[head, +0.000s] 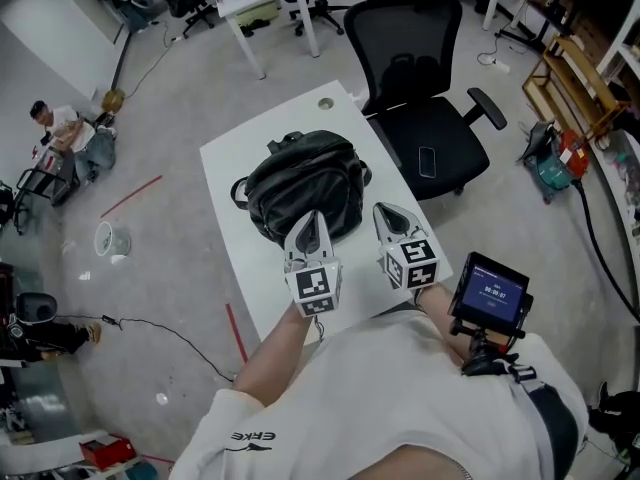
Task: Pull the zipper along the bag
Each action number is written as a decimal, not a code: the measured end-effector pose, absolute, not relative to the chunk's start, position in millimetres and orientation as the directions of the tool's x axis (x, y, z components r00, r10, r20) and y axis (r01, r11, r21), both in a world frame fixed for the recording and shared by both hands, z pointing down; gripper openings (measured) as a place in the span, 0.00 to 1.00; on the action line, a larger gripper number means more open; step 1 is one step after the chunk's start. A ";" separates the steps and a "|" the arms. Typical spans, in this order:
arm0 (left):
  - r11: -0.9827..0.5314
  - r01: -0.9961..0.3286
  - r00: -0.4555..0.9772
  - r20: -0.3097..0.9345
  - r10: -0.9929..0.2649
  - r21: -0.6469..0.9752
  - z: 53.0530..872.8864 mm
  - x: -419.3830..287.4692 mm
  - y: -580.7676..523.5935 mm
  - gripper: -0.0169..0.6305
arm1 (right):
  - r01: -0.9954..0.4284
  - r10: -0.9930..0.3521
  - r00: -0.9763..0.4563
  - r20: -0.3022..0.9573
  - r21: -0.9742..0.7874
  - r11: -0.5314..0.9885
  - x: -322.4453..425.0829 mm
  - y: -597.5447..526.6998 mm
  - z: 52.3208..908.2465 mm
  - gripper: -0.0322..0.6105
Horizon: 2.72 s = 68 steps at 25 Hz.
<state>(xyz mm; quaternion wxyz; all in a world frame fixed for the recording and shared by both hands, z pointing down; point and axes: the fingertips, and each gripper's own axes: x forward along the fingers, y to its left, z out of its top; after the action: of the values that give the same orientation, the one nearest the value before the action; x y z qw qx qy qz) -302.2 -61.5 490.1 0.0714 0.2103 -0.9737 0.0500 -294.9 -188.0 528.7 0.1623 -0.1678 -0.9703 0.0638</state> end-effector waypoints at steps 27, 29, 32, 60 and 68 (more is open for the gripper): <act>0.809 -0.495 -0.857 0.332 -0.395 -0.316 506.8 -386.7 -168.6 0.03 | 0.411 0.493 -0.782 0.381 -0.280 0.868 -396.1 -219.7 596.9 0.06; 0.796 -0.508 -0.850 0.340 -0.402 -0.329 506.2 -395.5 -176.2 0.03 | 0.419 0.505 -0.777 0.376 -0.291 0.860 -399.5 -218.4 599.6 0.06; 0.787 -0.513 -0.847 0.351 -0.399 -0.344 502.3 -406.8 -181.9 0.03 | 0.444 0.534 -0.766 0.358 -0.307 0.842 -402.7 -213.6 599.8 0.06; 0.833 -0.485 -0.835 0.424 -0.351 -0.267 518.4 -405.7 -184.4 0.03 | 0.736 0.677 -0.661 0.322 0.103 0.669 -447.6 -184.3 604.0 0.16; 0.834 -0.494 -0.827 0.431 -0.362 -0.247 521.3 -403.8 -185.1 0.03 | 0.821 0.750 -0.563 0.347 0.130 0.556 -444.7 -178.0 598.4 0.16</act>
<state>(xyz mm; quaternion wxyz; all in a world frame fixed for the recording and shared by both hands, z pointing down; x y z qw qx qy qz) -403.8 -185.1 521.3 0.1864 0.2279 -0.9392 0.1767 -444.7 -178.0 598.4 0.1267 -0.4497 -0.8730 -0.1398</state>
